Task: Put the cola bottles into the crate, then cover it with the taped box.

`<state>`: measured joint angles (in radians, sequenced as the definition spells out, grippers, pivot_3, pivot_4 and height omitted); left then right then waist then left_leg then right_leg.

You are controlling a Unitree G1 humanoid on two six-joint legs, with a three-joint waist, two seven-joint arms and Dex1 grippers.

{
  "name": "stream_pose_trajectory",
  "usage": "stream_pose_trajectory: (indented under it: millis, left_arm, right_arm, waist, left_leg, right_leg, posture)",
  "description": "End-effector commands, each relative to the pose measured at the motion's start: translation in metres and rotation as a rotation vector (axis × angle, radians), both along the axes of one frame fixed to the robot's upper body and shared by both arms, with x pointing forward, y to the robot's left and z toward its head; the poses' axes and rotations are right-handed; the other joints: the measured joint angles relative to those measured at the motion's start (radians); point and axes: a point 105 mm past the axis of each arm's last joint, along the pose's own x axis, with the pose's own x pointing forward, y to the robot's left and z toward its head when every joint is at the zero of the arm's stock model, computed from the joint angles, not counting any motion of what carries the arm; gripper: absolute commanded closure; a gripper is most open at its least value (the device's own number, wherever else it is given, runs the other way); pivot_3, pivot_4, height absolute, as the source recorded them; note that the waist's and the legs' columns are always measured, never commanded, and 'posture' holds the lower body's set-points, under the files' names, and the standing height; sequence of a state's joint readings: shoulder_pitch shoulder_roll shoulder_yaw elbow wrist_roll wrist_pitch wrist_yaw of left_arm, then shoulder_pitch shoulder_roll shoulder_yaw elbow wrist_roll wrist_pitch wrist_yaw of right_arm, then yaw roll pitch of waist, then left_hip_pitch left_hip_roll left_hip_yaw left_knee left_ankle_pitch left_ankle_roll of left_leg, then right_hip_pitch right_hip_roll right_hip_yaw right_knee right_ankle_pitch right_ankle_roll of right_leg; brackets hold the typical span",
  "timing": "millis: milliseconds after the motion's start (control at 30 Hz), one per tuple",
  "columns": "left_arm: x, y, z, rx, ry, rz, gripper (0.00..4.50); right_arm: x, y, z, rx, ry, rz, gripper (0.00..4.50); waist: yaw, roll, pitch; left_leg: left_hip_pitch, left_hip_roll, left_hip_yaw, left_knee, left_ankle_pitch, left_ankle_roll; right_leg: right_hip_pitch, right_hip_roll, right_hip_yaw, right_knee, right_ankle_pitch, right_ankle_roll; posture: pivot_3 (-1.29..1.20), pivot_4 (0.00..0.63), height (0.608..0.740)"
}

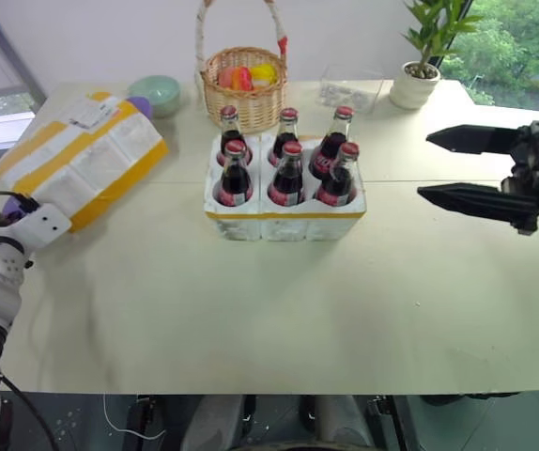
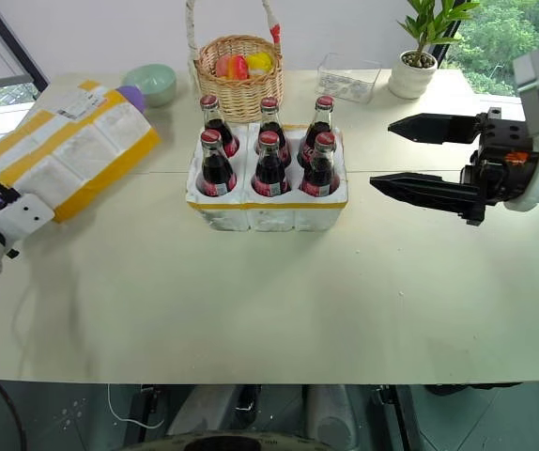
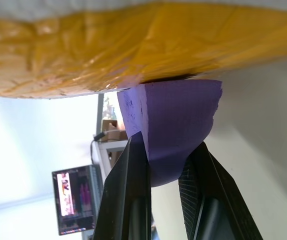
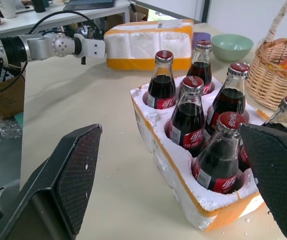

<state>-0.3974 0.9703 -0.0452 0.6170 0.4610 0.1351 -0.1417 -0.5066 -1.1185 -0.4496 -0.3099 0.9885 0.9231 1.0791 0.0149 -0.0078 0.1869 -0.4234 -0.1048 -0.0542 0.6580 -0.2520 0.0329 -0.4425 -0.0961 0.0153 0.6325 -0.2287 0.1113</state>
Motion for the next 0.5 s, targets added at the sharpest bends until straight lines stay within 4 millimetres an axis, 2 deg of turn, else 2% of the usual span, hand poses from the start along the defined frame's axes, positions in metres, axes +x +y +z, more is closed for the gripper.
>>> stream_pose_trajectory:
  millis: [33, 167, 333, 400, 500]
  left_arm:
    - [0.003, 0.001, 0.019, 0.036, -0.041, -0.015, 4.27]
    - [0.008, -0.003, 0.047, 0.039, -0.130, -0.041, 4.27]
    - [0.014, -0.016, 0.095, 0.038, -0.264, -0.109, 4.27]
    - [0.016, -0.025, 0.118, 0.032, -0.321, -0.149, 4.27]
    - [0.020, -0.055, 0.160, 0.045, -0.379, -0.281, 4.27]
  right_arm:
    - [-0.007, -0.003, 0.008, 0.019, -0.004, 0.015, 0.00]
    - [-0.001, -0.009, 0.002, -0.035, -0.031, -0.033, 0.00]
    - [-0.001, -0.016, -0.004, -0.058, -0.018, -0.040, 0.00]
    - [0.000, -0.020, -0.005, -0.063, -0.009, -0.054, 0.00]
    - [-0.005, -0.024, -0.013, -0.094, 0.011, -0.036, 0.00]
  waist:
    - [0.000, 0.000, 0.000]
    - [0.000, 0.000, 0.000]
    - [-0.001, -0.001, 0.000]
    - [-0.001, -0.001, 0.000]
    - [0.000, -0.001, 0.000]
  left_leg:
    - [0.000, 0.000, 0.000, 0.000, 0.000, 0.000]
    - [0.000, 0.000, 0.000, 0.000, 0.000, 0.000]
    - [-0.002, 0.000, 0.000, 0.002, 0.000, 0.000]
    - [-0.002, 0.000, 0.000, 0.002, 0.000, 0.000]
    - [-0.002, 0.000, 0.000, 0.003, 0.000, 0.001]
  right_leg:
    - [0.000, 0.000, 0.000, 0.000, 0.000, 0.000]
    - [0.000, 0.000, 0.000, 0.000, 0.000, 0.000]
    - [-0.001, 0.000, 0.000, 0.000, 0.000, 0.000]
    - [-0.001, 0.000, 0.000, 0.000, 0.000, 0.000]
    - [0.000, 0.000, 0.000, 0.000, 0.000, 0.000]
  posture:
    - [0.00, 0.150, 0.738]
    - [0.00, 0.150, 0.738]
    - [0.00, 0.150, 0.738]
    - [0.00, 0.150, 0.738]
    - [0.00, 0.150, 0.738]
